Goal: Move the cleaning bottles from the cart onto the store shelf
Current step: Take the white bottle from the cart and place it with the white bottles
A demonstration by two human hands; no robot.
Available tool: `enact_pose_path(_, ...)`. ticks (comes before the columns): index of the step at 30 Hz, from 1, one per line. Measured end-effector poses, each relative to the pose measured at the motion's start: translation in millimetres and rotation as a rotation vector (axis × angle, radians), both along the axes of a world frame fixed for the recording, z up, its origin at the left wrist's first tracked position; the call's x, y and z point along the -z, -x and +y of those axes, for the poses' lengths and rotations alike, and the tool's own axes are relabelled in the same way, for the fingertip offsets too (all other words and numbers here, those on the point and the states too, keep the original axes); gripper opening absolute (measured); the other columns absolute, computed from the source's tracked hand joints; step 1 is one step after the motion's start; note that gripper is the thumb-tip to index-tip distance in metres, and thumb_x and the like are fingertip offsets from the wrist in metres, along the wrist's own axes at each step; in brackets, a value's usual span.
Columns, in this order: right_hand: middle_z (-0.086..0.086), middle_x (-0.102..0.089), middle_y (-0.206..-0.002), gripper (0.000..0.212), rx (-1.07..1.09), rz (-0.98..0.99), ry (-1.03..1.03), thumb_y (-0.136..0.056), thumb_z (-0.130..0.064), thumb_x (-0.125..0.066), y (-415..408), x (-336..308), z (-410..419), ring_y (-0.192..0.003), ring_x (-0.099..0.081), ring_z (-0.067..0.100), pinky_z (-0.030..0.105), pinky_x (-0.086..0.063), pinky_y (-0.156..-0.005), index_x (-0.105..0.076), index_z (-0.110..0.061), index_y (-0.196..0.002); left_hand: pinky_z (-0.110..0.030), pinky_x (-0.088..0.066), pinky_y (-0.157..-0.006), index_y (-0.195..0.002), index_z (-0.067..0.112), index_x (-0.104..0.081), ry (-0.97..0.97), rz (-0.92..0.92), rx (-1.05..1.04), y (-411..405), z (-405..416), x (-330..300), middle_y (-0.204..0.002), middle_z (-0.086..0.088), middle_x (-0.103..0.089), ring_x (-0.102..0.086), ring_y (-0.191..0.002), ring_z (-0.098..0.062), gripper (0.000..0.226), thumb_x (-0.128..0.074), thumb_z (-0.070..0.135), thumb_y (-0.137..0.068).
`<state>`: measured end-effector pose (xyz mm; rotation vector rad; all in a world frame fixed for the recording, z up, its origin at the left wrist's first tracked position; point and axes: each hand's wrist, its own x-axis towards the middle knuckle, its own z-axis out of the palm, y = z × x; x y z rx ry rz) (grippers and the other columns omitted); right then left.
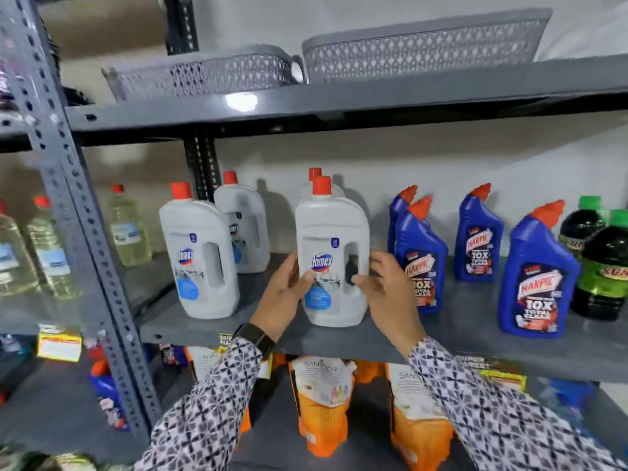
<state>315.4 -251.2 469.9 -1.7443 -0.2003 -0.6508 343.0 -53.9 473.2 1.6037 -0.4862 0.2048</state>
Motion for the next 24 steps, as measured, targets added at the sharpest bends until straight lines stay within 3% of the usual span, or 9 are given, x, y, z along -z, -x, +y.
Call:
enact_pose_path(2,-0.011,-0.073,-0.114,0.048,-0.039,0.053,0.029,-0.088,-0.003,-0.074,1.2,11.3,1.1,-0.103,-0.071,-0.001,0.024,-0.060,-0.086,-0.057,-0.024,-0.126,-0.033,-0.055,-0.103,-0.151,0.017,-0.043,-0.016,0.029,0.028,-7.4,9.4,6.8,-0.143,-0.001,-0.064,-0.061,-0.131,-0.016,0.051,-0.054,0.009,-0.102)
enact_pose_path(6,-0.010,-0.073,-0.121,0.061,-0.065,0.167,0.065,-0.082,-0.002,-0.079,-5.4,27.7,5.9,-0.112,-0.070,0.006,0.039,-0.059,-0.096,-0.055,-0.030,-0.131,-0.021,-0.056,-0.092,-0.148,0.010,-0.044,-0.173,0.059,0.107,-14.6,23.4,17.4,-0.136,-0.004,-0.066,-0.068,-0.116,-0.003,0.056,-0.060,-0.002,-0.096)
enact_pose_path(11,-0.007,-0.071,-0.126,0.060,-0.098,0.203,0.070,-0.084,0.000,-0.077,-18.8,19.1,26.4,-0.113,-0.069,0.005,0.041,-0.058,-0.100,-0.053,-0.024,-0.134,-0.023,-0.057,-0.090,-0.145,0.014,-0.048,-0.221,0.056,0.063,-23.6,40.7,13.0,-0.132,-0.003,-0.069,-0.069,-0.113,-0.007,0.053,-0.061,-0.001,-0.096)
enact_pose_path(15,-0.005,-0.072,-0.125,0.057,-0.108,0.201,0.091,-0.084,-0.004,-0.078,-22.4,22.6,37.1,-0.114,-0.070,0.009,0.043,-0.058,-0.101,-0.054,-0.029,-0.129,-0.017,-0.058,-0.084,-0.143,0.019,-0.048,-0.244,0.058,0.038,-20.9,51.6,13.2,-0.127,0.003,-0.069,-0.069,-0.103,0.007,0.050,-0.060,0.003,-0.098)
enact_pose_path(18,-0.007,-0.073,-0.125,0.058,-0.108,0.191,0.098,-0.083,-0.008,-0.079,-19.8,26.4,38.7,-0.116,-0.070,0.010,0.045,-0.058,-0.100,-0.055,-0.034,-0.128,-0.016,-0.056,-0.089,-0.143,0.021,-0.048,-0.258,0.041,0.036,-18.4,56.5,13.2,-0.127,0.007,-0.069,-0.068,-0.104,0.011,0.050,-0.060,0.004,-0.098)
enact_pose_path(24,-0.006,-0.070,-0.131,0.060,-0.123,0.205,0.097,-0.089,-0.004,-0.074,-12.4,28.1,41.6,-0.119,-0.068,0.008,0.041,-0.057,-0.102,-0.049,-0.029,-0.137,-0.032,-0.053,-0.105,-0.146,0.025,-0.045,-0.287,0.040,0.010,-13.1,60.0,17.5,-0.134,0.006,-0.068,-0.066,-0.119,-0.002,0.053,-0.062,0.011,-0.098)
